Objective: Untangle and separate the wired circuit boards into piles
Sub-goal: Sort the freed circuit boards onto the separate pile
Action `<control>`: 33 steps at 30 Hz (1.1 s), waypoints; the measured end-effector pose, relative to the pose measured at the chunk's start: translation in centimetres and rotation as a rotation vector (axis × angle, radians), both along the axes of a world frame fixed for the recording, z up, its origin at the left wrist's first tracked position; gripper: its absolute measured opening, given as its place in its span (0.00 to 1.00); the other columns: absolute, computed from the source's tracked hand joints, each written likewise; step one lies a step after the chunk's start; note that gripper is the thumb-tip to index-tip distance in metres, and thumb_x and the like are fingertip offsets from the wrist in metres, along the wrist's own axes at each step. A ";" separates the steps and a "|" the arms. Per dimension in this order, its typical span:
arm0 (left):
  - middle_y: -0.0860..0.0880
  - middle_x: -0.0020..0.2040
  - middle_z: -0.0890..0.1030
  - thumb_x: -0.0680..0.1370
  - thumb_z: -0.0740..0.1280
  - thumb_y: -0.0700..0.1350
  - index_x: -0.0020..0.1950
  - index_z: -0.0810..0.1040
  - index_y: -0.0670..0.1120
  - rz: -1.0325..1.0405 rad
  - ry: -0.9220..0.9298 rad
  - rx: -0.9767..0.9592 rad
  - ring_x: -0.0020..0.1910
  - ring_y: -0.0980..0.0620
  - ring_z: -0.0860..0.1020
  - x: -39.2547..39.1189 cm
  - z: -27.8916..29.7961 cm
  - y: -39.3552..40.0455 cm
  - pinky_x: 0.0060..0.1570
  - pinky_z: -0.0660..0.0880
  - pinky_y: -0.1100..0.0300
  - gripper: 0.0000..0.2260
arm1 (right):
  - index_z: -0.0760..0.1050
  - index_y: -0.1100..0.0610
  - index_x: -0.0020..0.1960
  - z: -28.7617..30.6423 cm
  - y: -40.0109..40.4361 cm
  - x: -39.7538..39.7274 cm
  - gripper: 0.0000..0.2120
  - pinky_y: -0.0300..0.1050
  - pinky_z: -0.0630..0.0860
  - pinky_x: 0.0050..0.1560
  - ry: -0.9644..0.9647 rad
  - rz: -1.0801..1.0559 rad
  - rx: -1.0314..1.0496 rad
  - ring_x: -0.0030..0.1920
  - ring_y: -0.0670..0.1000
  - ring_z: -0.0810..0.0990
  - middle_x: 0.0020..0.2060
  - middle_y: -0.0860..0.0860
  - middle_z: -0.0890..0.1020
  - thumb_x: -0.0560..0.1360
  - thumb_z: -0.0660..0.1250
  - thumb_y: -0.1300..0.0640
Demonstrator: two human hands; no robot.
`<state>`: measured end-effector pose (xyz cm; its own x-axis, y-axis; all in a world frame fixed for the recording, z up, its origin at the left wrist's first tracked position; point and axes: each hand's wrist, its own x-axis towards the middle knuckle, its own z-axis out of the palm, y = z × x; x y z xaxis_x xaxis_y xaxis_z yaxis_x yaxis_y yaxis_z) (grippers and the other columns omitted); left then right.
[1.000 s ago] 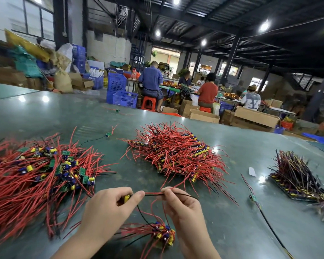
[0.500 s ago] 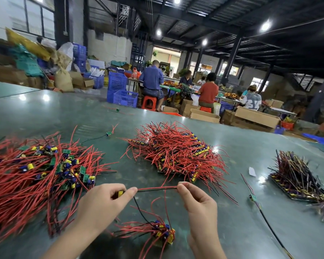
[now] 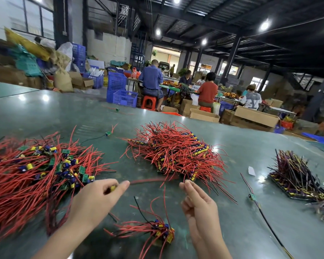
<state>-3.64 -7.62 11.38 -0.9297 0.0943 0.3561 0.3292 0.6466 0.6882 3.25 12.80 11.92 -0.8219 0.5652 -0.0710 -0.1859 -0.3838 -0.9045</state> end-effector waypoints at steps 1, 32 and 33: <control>0.51 0.20 0.67 0.74 0.61 0.63 0.32 0.70 0.45 0.060 0.001 0.012 0.22 0.56 0.65 -0.4 -0.1 -0.4 0.27 0.58 0.60 0.23 | 0.84 0.59 0.38 0.0 0.4 0.1 0.04 0.34 0.67 0.28 0.001 0.001 -0.006 0.23 0.42 0.66 0.34 0.52 0.84 0.70 0.70 0.63; 0.48 0.53 0.83 0.58 0.76 0.66 0.58 0.76 0.47 -0.638 -0.587 0.572 0.54 0.57 0.80 0.9 -3.4 2.9 0.50 0.73 0.68 0.36 | 0.80 0.48 0.34 0.3 0.9 0.3 0.14 0.37 0.75 0.41 0.029 0.065 0.984 0.36 0.43 0.79 0.33 0.47 0.82 0.69 0.72 0.67; 0.46 0.54 0.83 0.63 0.76 0.60 0.60 0.75 0.45 -0.646 -0.656 0.668 0.53 0.54 0.81 1.1 -3.5 3.2 0.49 0.74 0.66 0.32 | 0.80 0.49 0.34 0.3 0.8 0.3 0.14 0.35 0.74 0.40 0.058 0.045 0.939 0.35 0.43 0.79 0.33 0.47 0.83 0.69 0.72 0.67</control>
